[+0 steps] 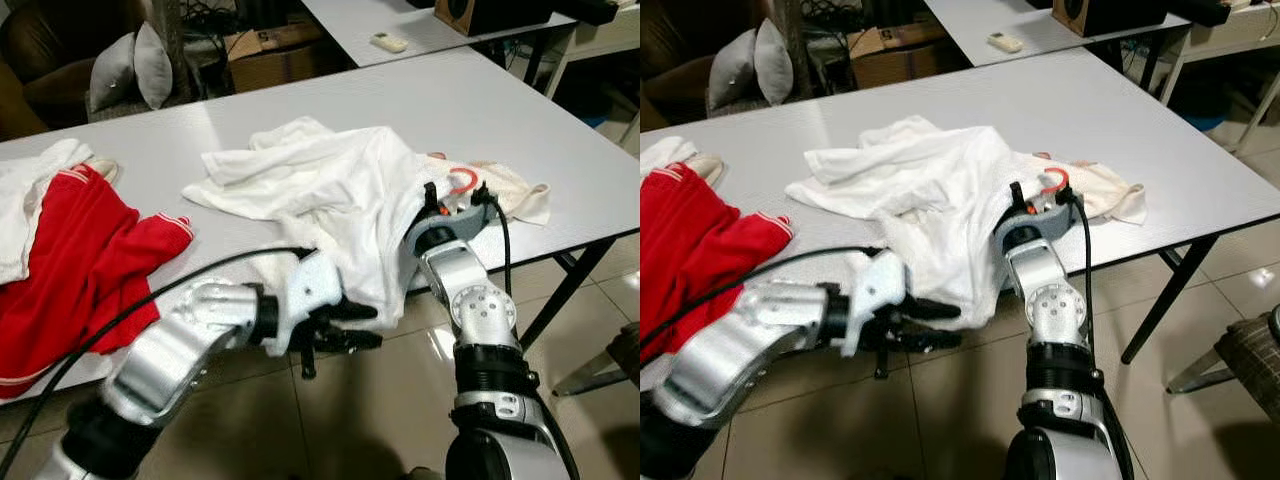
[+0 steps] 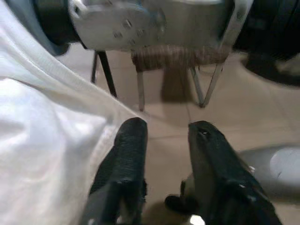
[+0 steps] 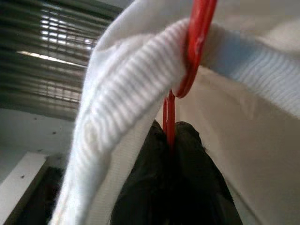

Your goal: Hang hanger

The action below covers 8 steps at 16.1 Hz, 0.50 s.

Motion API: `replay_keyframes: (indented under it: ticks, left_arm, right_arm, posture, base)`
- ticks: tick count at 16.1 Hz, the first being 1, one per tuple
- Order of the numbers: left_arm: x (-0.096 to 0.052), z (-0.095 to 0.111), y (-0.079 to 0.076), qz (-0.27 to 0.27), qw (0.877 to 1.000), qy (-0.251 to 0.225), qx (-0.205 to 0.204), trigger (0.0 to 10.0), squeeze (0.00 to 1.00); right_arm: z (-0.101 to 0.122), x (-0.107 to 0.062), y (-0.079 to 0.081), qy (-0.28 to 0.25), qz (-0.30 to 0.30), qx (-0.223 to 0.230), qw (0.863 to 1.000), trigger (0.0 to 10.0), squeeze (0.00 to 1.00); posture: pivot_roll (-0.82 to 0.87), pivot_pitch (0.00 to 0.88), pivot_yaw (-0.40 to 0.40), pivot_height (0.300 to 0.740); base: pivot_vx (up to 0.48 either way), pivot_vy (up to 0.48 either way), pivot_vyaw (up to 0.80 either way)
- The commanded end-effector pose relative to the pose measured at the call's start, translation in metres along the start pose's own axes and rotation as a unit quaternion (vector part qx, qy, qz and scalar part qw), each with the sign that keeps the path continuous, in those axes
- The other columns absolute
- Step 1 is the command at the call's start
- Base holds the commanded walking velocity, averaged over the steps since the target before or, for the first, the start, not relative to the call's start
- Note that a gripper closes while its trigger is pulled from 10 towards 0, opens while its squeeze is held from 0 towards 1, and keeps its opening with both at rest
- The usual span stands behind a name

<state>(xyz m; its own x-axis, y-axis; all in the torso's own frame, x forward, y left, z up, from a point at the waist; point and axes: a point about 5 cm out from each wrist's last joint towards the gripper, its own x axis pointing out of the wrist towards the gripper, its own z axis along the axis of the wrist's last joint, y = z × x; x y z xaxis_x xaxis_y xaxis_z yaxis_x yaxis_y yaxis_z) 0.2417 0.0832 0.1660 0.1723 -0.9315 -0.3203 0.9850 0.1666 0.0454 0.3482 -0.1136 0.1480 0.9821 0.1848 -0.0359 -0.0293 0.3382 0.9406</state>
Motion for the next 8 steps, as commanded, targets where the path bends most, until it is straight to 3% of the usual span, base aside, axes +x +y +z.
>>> replay_keyframes:
  ticks: [1,3,5,7,8]
  left_arm:
    - [-0.009,0.006,0.003,0.019,1.0,-0.019,-0.011,10.0,1.0]
    - [-0.024,0.006,0.004,0.044,0.997,-0.045,-0.036,10.0,1.0]
    - [-0.048,-0.006,0.007,0.145,0.982,-0.073,-0.094,10.0,1.0]
    - [-0.075,-0.015,0.025,0.271,0.953,-0.07,-0.118,10.0,1.0]
    - [-0.082,-0.017,0.031,0.303,0.94,-0.081,-0.135,10.0,1.0]
  right_arm:
    - [-0.011,0.003,0.02,0.013,0.029,-0.009,0.999,10.0,0.0]
    - [-0.011,0.002,0.031,0.017,0.052,-0.072,0.996,10.0,0.0]
    - [0.002,-0.008,0.042,-0.004,0.097,-0.104,0.99,10.0,0.0]
    - [0.01,-0.025,0.061,0.001,0.151,-0.151,0.977,10.0,0.0]
    - [0.012,-0.031,0.065,0.003,0.163,-0.162,0.973,10.0,0.0]
  posture:
    - [-0.01,0.044,0.099,0.74]
    - [-0.02,0.045,0.113,0.74]
    - [-0.02,0.034,0.122,0.74]
    - [0.0,0.038,0.103,0.74]
    - [0.0,0.038,0.103,0.74]
  base:
    - [0.0,0.0,0.0]
    - [0.0,0.0,0.0]
    - [0.0,0.0,0.0]
    - [0.0,0.0,0.8]
    - [0.0,0.0,0.8]
